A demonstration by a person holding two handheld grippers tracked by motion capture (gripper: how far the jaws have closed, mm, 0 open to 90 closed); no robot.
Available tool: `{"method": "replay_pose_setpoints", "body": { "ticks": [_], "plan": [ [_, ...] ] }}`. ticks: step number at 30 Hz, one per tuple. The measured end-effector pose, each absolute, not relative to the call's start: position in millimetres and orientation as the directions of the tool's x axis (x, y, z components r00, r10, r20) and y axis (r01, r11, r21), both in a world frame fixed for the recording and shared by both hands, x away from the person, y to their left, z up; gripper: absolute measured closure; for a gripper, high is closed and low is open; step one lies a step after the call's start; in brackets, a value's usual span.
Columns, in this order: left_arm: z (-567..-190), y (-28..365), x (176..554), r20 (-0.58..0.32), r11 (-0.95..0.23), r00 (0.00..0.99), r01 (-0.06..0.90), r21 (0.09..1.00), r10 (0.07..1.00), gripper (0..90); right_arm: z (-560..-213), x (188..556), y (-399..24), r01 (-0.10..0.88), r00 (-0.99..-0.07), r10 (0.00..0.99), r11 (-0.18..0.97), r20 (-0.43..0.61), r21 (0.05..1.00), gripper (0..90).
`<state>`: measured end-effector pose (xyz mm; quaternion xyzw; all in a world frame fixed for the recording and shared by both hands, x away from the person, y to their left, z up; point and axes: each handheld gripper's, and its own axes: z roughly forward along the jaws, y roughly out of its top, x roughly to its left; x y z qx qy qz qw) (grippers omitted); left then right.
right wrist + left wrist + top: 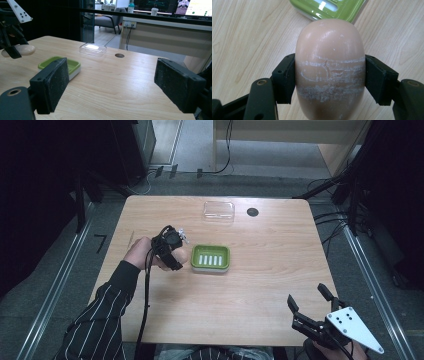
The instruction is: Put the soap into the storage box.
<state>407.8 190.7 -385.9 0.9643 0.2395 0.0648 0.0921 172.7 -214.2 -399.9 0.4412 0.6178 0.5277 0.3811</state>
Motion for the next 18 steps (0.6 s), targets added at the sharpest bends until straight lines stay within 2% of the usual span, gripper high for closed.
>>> {"method": "replay_pose_setpoints", "body": {
  "ticks": [18],
  "plan": [
    [-380.5, 180.9, 413.8, 0.097, -0.887, 0.895, 0.409, 0.216, 0.436, 33.4, -400.0, 173.1, -214.2, 0.144, -0.318, 0.948, 0.055, -0.007, 0.988, 13.2]
  ]
}}
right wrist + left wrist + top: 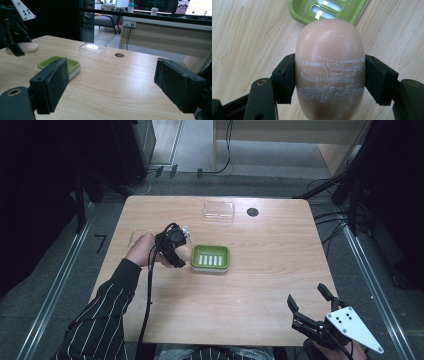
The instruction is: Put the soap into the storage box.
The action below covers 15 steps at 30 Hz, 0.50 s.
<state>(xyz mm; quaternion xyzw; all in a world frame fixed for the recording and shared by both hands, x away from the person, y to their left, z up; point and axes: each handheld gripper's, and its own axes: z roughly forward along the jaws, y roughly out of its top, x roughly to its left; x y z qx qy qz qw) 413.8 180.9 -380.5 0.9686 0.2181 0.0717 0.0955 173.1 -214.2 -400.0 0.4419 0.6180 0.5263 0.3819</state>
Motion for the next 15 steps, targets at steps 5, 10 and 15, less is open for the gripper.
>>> {"method": "replay_pose_setpoints", "body": {
  "ticks": [5, 10, 15],
  "plan": [
    [-380, 177, 414, 0.099, -0.891, 0.899, 0.4, 0.216, 0.427, 33.3, -400, 173, -214, 0.147, -0.316, 0.949, 0.059, -0.009, 0.987, 13.2],
    [-381, 172, 416, 0.101, -0.896, 0.904, 0.387, 0.218, 0.415, 33.4, -400, 173, -214, 0.152, -0.314, 0.949, 0.062, -0.011, 0.987, 13.2],
    [-380, 169, 416, 0.103, -0.904, 0.912, 0.37, 0.215, 0.398, 33.4, -400, 173, -216, 0.151, -0.309, 0.951, 0.063, -0.013, 0.986, 13.2]
  ]
}}
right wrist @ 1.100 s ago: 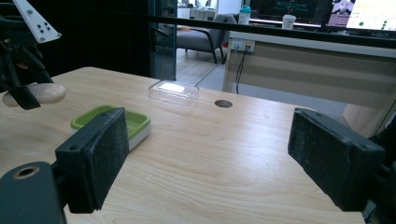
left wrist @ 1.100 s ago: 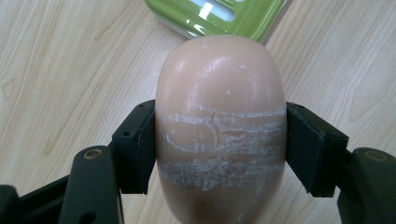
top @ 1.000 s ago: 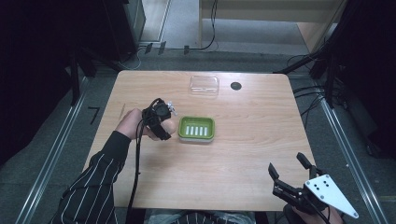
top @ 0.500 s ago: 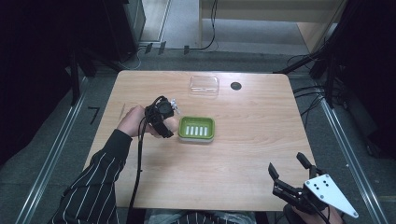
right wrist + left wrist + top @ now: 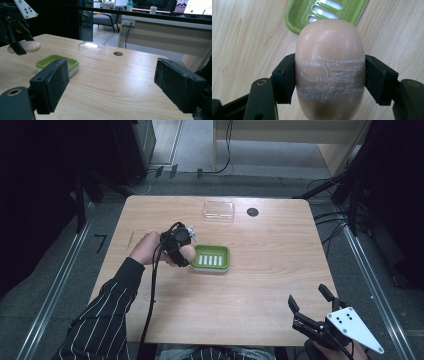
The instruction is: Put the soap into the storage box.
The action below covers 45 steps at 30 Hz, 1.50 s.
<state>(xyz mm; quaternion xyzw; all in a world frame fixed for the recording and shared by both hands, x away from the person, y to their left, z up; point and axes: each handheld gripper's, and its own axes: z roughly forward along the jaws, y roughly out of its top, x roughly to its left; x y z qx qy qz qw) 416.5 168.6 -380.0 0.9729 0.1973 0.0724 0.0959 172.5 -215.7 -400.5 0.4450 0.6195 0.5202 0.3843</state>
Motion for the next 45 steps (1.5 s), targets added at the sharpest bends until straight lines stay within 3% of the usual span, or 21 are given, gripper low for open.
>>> {"method": "replay_pose_setpoints", "body": {
  "ticks": [45],
  "plan": [
    [-377, 134, 429, 0.133, -0.938, 0.945, 0.267, 0.22, 0.3, 33.4, -401, 158, -226, 0.163, -0.251, 0.968, 0.049, -0.006, 0.985, 13.2]
  ]
}}
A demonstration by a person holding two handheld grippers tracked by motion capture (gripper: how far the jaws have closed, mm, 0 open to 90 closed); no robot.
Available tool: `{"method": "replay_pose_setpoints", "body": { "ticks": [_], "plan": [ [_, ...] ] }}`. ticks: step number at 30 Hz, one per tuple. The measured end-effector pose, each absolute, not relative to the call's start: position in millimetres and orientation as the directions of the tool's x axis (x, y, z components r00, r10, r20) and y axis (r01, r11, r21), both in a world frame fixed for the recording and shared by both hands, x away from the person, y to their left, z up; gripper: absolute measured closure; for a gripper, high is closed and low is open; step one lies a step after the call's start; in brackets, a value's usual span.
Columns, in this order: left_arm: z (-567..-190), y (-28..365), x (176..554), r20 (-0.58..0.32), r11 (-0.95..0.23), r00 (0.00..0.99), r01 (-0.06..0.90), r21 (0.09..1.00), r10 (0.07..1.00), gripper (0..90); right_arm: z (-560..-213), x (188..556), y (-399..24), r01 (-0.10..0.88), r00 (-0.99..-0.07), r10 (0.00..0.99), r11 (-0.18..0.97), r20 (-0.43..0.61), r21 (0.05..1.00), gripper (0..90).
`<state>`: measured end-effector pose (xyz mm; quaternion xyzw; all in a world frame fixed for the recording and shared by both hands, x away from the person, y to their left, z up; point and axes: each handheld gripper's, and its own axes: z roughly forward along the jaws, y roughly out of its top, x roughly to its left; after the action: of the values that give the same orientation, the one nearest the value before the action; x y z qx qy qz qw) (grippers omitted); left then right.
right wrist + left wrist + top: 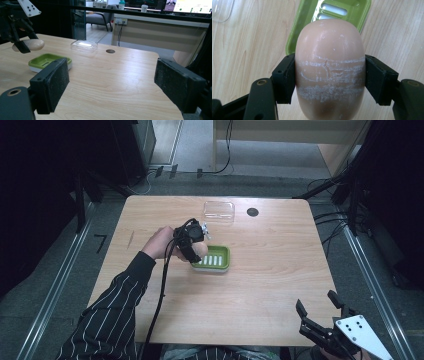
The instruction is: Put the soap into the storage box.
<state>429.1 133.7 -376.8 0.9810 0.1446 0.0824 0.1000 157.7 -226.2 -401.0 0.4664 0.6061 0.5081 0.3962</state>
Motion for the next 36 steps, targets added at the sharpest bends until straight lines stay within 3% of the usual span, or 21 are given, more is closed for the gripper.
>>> {"method": "replay_pose_setpoints", "body": {
  "ticks": [36],
  "plan": [
    [-389, 107, 438, 0.157, -0.961, 0.967, 0.164, 0.222, 0.202, 33.4, -401, 149, -231, 0.172, -0.218, 0.976, 0.047, -0.008, 0.984, 13.2]
  ]
}}
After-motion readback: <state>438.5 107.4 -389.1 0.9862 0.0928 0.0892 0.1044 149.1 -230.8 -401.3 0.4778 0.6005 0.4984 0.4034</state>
